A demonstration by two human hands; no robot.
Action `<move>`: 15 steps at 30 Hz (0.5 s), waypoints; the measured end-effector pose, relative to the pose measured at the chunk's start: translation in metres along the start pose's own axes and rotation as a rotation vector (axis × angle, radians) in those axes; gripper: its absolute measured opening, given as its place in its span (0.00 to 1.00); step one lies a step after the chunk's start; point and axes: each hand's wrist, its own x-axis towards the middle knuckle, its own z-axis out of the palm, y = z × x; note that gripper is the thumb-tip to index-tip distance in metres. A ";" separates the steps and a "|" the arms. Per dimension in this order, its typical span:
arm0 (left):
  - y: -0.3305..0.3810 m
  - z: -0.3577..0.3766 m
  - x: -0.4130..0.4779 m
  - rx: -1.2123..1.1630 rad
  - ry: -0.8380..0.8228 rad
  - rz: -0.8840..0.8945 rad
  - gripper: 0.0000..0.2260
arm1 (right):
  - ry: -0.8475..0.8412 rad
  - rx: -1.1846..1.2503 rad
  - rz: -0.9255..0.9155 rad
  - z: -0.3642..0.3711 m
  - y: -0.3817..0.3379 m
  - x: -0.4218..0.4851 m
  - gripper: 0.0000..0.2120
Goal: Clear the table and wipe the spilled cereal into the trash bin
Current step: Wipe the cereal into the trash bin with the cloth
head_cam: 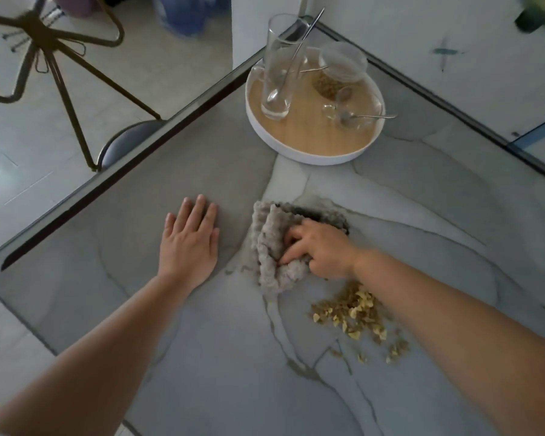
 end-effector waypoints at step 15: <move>0.000 0.000 -0.079 0.029 -0.069 0.014 0.25 | 0.443 0.267 0.165 -0.017 -0.022 -0.055 0.27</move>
